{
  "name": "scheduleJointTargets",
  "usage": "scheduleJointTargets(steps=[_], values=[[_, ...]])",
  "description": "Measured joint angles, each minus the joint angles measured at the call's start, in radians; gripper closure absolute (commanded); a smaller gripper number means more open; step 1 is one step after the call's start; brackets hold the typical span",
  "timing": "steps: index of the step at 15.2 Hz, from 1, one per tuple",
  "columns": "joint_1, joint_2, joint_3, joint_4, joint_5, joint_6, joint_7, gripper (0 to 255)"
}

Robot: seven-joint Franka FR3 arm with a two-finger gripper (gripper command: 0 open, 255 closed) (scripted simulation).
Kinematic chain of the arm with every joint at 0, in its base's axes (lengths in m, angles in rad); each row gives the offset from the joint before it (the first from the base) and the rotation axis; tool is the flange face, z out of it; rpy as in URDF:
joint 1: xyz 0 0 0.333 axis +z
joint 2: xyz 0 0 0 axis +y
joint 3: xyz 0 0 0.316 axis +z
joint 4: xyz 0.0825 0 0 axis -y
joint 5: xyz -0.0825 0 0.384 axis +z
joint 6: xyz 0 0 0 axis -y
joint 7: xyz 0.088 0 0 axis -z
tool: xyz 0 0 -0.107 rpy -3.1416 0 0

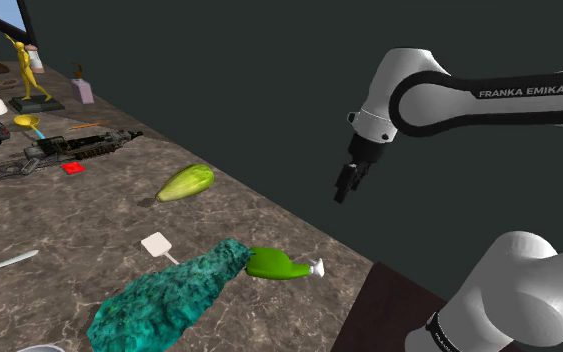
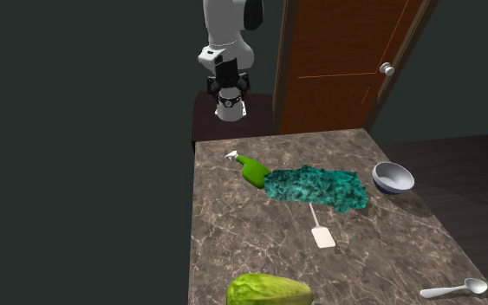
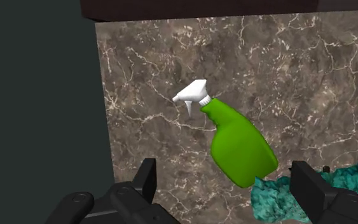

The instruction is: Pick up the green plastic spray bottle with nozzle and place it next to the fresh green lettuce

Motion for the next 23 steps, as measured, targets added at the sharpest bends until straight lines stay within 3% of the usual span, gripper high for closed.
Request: scheduleJointTargets(steps=[11,18,23], values=[[0.104,0.301,-0.002,-0.138,0.004,0.420,-0.284,0],[0.155,0.595,0.004,-0.122,0.012,0.689,-0.473,0],[0.165,0.698,0.014,-0.122,0.022,0.790,-0.510,0]])
